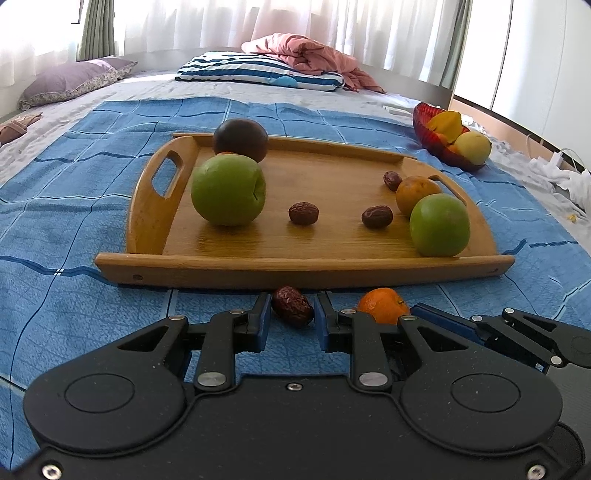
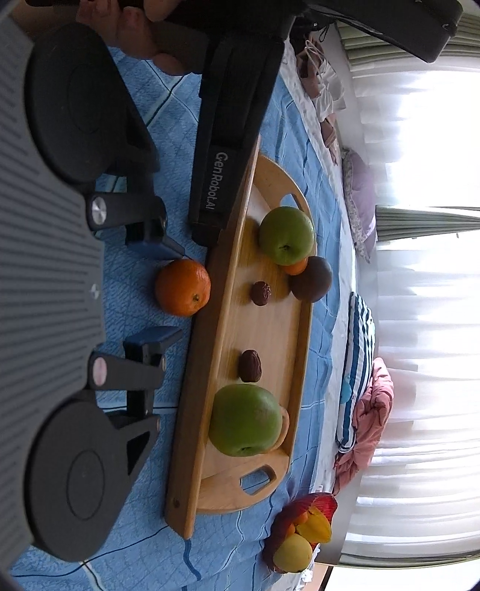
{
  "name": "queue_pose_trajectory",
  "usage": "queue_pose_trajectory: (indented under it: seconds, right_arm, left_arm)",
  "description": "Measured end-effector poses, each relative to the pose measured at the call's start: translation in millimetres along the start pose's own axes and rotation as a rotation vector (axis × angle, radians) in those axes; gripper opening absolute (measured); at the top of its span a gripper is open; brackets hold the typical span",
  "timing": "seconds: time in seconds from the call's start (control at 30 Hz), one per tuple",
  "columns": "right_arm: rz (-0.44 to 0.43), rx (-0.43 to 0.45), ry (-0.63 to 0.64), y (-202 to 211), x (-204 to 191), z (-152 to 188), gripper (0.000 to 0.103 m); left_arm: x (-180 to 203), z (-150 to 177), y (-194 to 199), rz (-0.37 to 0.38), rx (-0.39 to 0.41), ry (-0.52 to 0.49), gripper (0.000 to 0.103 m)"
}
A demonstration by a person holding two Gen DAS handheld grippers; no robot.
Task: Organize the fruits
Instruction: 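Lower the right tool onto the small orange and close on it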
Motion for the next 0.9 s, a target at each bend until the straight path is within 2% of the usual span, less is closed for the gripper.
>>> queue_pose_trajectory:
  seconds: [0.3,0.67,0.9]
  right_arm:
    - [0.009,0.006,-0.009,-4.2,-1.9,-4.8,0.039]
    - [0.015,0.025,-0.013,-2.8,-1.4,-2.5,0.038]
    - [0.024,0.053,-0.06,1.8,3.7,-2.5,0.037]
  left_arm:
    - [-0.9,0.0,-0.2,-0.001,0.001,-0.001,0.024]
    - [-1.3,2.2,-0.4,-0.003,0.003,-0.015,0.024]
    - [-1.6,3.5,1.3,-0.005,0.007,-0.02,0.024]
Point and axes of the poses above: each gripper's, at about its wrist camera, not at the fingertips, and y roughly against the way its jaws point, x to its right, z to its underside, the point moved 5 cm from there along -y, roughly the way its jaws point, and after that the axes turned 13 degrees about -x, right-handed, at the moved point
